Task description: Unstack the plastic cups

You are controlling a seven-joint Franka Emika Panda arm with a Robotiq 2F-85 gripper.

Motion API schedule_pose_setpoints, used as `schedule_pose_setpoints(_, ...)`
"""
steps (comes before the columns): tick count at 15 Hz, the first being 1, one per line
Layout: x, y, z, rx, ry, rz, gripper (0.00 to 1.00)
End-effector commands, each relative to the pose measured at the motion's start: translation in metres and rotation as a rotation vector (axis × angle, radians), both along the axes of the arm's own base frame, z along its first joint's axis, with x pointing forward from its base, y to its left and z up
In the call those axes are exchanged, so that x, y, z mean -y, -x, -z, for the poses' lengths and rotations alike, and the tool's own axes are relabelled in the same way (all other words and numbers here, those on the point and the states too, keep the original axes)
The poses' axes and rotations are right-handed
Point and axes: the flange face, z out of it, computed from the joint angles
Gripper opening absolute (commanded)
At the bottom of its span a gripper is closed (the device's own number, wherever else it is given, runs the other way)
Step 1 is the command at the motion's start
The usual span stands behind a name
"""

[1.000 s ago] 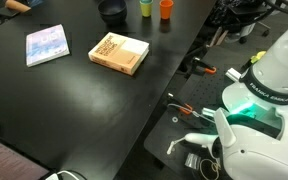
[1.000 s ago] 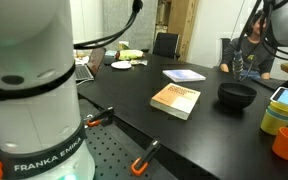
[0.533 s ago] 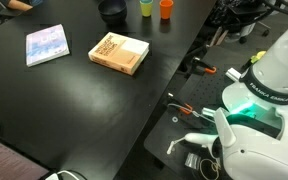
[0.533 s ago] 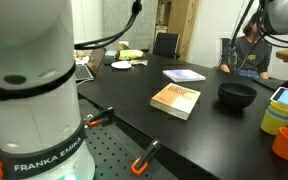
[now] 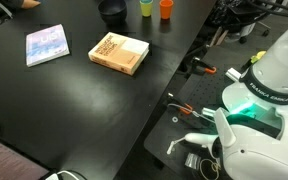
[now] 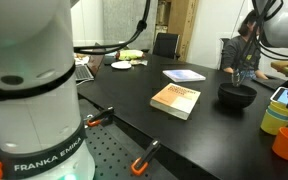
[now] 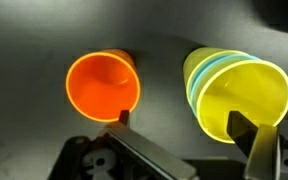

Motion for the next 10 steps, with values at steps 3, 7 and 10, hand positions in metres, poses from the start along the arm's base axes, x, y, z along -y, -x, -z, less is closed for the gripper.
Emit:
schedule_pose_setpoints(3,0.003,-0.026,0.0,0.001,-0.019,0.007,0.74)
schedule_pose_setpoints(7,0.003,-0.032,0.003,-0.007,-0.033,0.0,0.43)
schedule_pose_setpoints(10,0.002,-0.035,0.005,-0.006,-0.045,-0.005,0.2)
